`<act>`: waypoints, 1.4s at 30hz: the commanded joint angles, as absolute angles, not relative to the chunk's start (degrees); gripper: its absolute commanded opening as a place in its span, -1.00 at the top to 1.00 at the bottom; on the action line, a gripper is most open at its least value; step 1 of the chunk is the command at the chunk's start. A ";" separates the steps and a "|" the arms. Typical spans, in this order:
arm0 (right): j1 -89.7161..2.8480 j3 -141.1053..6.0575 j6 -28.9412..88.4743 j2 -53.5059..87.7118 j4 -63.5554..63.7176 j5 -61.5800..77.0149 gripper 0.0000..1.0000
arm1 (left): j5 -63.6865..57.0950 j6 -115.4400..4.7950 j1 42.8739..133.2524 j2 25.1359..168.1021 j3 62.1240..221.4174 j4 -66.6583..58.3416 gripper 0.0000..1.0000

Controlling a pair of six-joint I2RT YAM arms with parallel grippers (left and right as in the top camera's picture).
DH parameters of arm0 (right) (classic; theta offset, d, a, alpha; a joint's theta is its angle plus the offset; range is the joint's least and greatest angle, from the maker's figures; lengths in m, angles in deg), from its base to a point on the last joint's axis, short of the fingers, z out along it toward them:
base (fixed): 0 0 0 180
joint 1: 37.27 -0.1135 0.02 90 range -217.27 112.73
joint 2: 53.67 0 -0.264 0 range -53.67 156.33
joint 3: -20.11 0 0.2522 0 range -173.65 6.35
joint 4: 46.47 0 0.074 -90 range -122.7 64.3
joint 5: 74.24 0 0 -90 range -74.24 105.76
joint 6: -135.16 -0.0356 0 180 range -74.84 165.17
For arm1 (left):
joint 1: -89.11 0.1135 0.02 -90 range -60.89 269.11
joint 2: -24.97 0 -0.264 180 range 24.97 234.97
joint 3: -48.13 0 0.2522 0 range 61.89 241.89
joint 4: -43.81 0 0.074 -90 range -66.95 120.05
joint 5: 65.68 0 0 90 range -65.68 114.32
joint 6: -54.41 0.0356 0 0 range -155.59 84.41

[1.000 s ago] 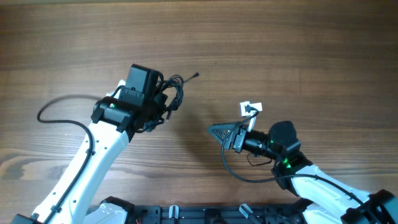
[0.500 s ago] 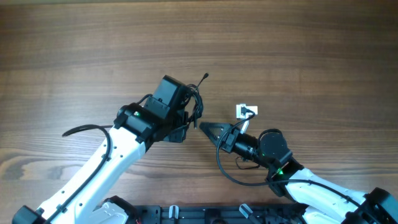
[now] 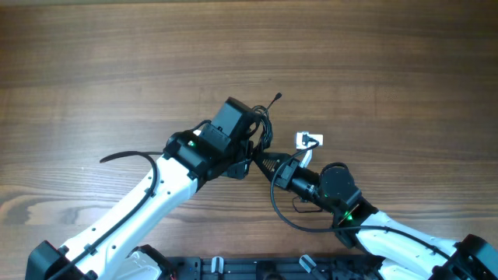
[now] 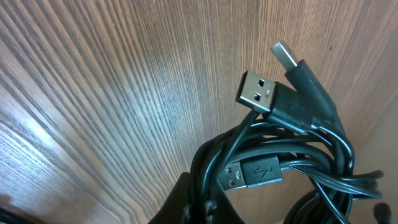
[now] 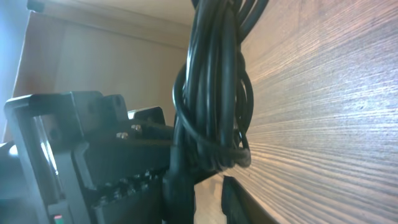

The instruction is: Untangle cables

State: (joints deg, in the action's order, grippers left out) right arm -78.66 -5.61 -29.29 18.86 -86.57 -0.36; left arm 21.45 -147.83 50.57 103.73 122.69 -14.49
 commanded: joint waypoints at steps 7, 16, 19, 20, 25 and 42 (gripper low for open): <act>-78.53 -5.42 -22.25 18.75 -87.88 -1.01 0.91 | 21.18 -138.70 48.25 104.00 122.86 -14.51 0.92; -68.32 -5.44 -21.36 18.71 -93.54 -16.40 0.91 | 27.54 -92.23 54.06 103.93 122.86 -14.11 0.92; -67.40 -5.44 -22.97 18.71 -93.56 -15.11 0.91 | 27.61 -80.82 53.28 103.93 122.86 -11.78 0.92; -67.40 -5.44 -22.84 18.71 -93.54 -14.48 0.91 | 27.61 -77.82 52.73 103.93 122.86 -11.21 0.92; -67.40 -5.44 -22.93 18.71 -93.13 -9.45 0.91 | 27.61 -69.69 49.37 103.76 122.86 -8.67 0.92; -70.33 -7.60 -22.08 18.75 -83.03 2.20 0.69 | 18.78 -61.23 44.47 94.16 122.86 -1.35 0.92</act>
